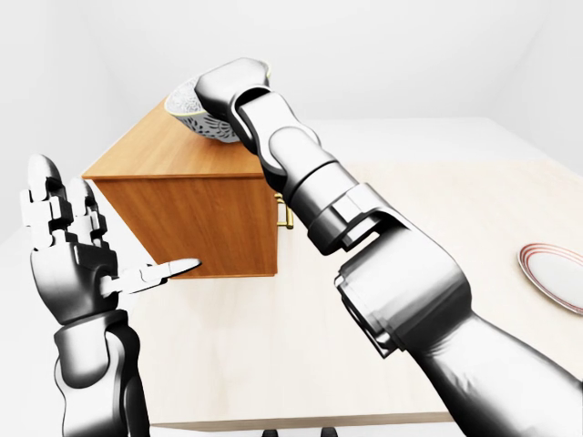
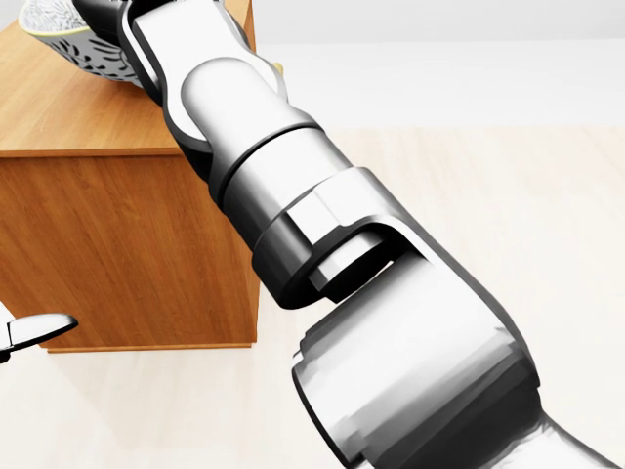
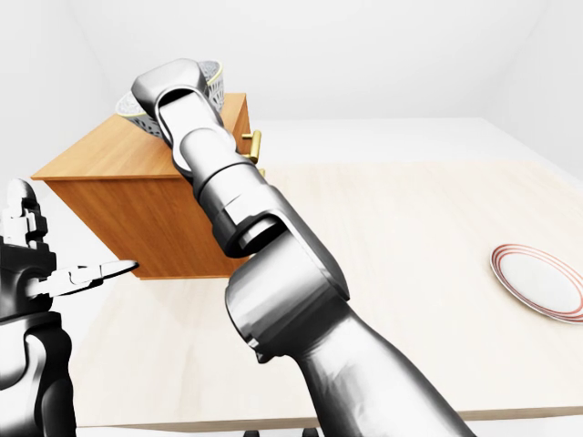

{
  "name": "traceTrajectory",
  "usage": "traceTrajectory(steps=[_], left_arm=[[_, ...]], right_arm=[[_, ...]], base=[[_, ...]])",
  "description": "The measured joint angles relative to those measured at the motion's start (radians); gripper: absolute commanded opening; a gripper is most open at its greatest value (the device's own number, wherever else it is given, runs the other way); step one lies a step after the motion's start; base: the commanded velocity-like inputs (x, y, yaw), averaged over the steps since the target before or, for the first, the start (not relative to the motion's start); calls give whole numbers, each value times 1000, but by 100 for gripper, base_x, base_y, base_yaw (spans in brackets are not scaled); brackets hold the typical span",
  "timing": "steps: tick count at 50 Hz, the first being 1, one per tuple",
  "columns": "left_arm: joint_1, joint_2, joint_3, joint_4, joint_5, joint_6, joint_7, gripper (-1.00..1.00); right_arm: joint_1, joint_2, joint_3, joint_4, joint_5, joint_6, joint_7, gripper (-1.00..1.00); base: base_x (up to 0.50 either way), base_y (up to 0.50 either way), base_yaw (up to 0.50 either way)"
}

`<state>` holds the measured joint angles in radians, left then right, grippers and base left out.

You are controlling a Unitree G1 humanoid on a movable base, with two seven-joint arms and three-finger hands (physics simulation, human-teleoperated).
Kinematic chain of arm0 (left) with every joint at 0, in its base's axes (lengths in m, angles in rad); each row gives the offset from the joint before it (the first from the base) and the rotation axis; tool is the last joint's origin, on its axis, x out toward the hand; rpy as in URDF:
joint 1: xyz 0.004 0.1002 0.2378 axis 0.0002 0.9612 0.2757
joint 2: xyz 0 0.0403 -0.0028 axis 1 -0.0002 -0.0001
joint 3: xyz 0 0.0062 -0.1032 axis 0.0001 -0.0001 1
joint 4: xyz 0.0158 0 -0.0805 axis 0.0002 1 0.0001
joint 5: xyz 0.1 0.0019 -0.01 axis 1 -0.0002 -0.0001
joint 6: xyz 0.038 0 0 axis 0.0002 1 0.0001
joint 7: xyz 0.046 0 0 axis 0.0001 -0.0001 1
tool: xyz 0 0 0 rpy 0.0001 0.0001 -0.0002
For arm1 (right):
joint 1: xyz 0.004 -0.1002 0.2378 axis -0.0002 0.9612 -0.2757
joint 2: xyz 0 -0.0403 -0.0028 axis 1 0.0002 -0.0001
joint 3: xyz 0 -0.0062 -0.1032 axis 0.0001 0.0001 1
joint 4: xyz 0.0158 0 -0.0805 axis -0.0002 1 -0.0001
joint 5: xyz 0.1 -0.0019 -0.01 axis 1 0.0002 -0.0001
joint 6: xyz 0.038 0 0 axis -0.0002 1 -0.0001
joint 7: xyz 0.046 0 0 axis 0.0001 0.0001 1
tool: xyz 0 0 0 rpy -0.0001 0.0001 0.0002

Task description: Put the bowl on top of the cabinet.

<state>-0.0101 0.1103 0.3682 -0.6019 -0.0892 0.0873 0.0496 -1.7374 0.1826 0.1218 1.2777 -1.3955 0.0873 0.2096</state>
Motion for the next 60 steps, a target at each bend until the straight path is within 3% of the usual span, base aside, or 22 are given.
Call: traceTrajectory(steps=[4, 5, 7, 8, 23, 38, 60], left_arm=[[0, 0, 0, 0, 0, 0, 0, 100], [0, 0, 0, 1, 0, 0, 0, 100], [0, 0, 0, 1, 0, 0, 0, 100], [0, 0, -1, 2, 1, 0, 0, 100], [1, 0, 1, -8, 0, 0, 0, 100], [1, 0, 0, -11, 2, 0, -1, 100], [6, -4, -4, -3, 9, 0, -3, 100]], right_arm=[[2, 0, 1, -1, -1, 0, -4, -100], [3, 0, 1, -1, -2, 0, -5, -83], [3, 0, 0, -3, 0, 0, -7, 23], [4, 0, 0, -3, 6, 0, -9, 100], [-42, -15, -10, -14, 53, 0, -21, 100], [-357, -62, -79, -43, 214, 0, 20, 100], [-357, -99, -89, -107, 381, 0, 24, 100]], base=[[0, 0, 0], [0, 0, 0], [0, 0, 0], [0, 0, 0], [0, 0, 0], [0, 0, 0], [0, 0, 0]])
